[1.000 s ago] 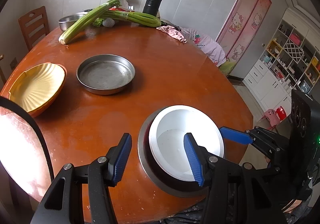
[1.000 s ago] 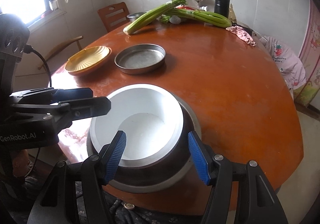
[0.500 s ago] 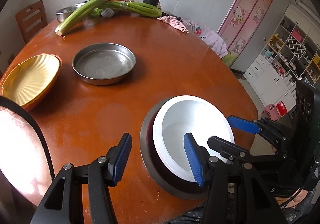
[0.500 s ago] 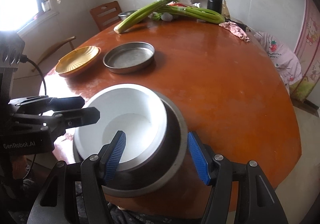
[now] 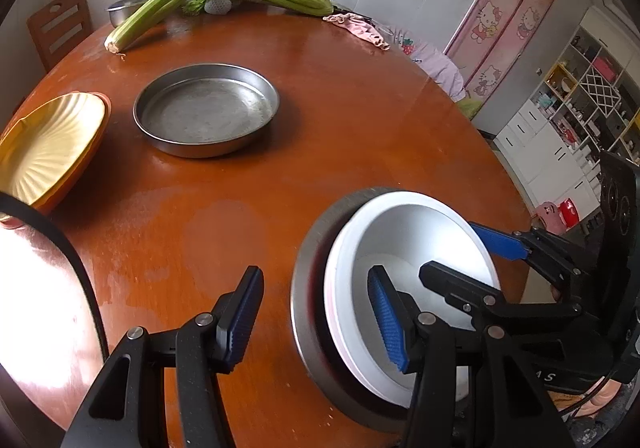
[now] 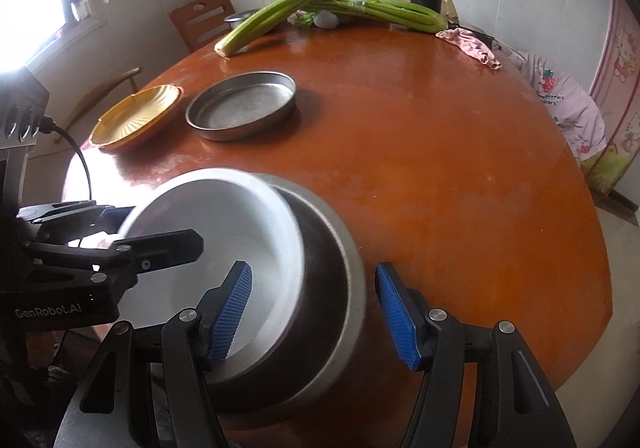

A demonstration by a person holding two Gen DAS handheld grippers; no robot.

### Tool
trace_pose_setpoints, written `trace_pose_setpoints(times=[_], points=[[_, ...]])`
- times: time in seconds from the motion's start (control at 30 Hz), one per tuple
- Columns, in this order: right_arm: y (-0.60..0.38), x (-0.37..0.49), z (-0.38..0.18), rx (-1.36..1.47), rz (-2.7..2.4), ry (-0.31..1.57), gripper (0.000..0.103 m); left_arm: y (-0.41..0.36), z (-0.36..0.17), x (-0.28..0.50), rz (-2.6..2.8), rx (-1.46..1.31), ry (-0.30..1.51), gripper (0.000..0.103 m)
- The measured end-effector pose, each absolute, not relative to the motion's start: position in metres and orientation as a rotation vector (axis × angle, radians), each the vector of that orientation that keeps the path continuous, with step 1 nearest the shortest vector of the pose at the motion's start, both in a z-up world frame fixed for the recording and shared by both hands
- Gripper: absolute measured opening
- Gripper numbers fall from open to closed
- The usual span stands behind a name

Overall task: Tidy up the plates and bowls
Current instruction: 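Raise the open right tool off the bowl stack toward the steel plate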

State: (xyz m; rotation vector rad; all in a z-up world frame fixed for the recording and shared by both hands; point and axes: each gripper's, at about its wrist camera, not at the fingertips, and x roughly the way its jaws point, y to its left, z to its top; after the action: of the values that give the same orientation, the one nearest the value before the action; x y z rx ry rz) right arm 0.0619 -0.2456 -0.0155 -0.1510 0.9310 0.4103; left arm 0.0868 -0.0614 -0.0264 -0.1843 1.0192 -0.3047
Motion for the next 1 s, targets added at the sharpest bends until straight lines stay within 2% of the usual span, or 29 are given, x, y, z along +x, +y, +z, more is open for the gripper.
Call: trace_pose_setpoints(times=[0.73, 1.0], points=[[-0.244, 0.114, -0.022, -0.136, 0.412, 0.974, 0.066, -0.056, -0.039, 0.132, -0.276, -0.194, 1.065, 0.055], [-0.242, 0.113, 0.003, -0.131, 0.461, 0.954, 0.066, -0.053, -0.017, 0.132, -0.287, -0.185, 1.049, 0.054]])
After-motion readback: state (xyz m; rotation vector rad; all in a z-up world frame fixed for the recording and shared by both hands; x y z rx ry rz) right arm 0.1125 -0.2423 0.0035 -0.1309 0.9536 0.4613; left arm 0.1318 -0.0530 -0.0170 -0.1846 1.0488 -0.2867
